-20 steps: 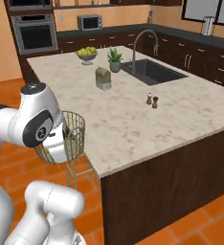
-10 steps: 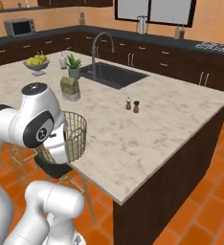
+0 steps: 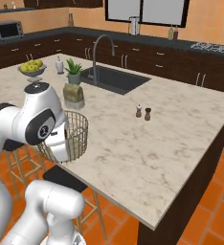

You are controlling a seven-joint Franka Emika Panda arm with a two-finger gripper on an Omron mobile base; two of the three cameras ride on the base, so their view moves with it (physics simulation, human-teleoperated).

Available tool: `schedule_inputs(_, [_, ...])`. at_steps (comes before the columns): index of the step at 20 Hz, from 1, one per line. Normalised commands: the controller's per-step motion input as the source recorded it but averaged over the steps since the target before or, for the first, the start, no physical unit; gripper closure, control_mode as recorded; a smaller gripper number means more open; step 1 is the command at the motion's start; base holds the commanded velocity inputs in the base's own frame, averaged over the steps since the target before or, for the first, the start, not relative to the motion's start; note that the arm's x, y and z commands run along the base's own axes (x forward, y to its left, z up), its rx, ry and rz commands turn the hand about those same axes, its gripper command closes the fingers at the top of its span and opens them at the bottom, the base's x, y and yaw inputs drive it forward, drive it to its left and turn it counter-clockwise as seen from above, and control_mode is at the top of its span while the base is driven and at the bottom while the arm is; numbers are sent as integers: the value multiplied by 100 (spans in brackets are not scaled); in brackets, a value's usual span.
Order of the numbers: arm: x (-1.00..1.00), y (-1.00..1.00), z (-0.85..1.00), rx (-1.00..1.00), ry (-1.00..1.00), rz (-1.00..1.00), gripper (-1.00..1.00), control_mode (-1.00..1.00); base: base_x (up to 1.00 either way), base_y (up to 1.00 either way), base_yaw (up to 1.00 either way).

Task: Open the cabinet, pick up the bread from the cabinet and place it in the basket. Then move the basket to the dining counter.

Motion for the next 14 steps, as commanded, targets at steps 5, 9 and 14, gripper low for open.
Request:
schedule_inputs(5, [100,1,-47,2,3,-1,100,-100,0,0,0])
schedule_inputs(9, [100,-9,-58,6,11,0,100,-100,0,0,0])
schedule_inputs(14, [100,-4,-54,5,7,0,100,-100,0,0,0])
